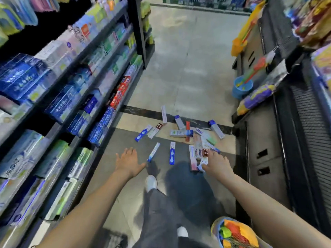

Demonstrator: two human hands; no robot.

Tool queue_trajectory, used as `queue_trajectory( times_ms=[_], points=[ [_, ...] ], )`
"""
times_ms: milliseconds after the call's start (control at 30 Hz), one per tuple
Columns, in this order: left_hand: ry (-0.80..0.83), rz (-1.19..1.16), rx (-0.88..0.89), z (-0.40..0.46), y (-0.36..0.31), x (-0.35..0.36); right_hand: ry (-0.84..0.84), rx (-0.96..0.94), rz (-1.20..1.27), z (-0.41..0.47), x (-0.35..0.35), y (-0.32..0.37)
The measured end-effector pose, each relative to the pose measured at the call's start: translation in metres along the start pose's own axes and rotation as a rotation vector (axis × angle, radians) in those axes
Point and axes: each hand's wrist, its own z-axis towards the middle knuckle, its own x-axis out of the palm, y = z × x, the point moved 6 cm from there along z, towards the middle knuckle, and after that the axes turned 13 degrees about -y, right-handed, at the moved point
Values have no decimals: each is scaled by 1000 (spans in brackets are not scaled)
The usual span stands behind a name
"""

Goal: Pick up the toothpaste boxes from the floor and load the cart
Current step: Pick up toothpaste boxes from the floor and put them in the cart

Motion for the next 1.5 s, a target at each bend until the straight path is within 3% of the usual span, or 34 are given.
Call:
queue_trajectory(
  times_ms=[433, 667, 900, 1200, 1500],
  points=[
    [238, -47, 33, 217, 21, 63, 265, 180, 158, 168, 82, 49],
    [309, -59, 24, 305, 26, 162, 422, 279, 315, 246, 199, 75],
    [391, -63, -46, 383, 23, 326, 508, 374, 310, 332, 364, 64],
    [462, -97, -117, 467, 3, 530, 503, 459, 412, 401, 556, 52],
    [331, -180, -285, 498, -9, 623, 342, 600, 413, 431, 643, 74]
  ],
)
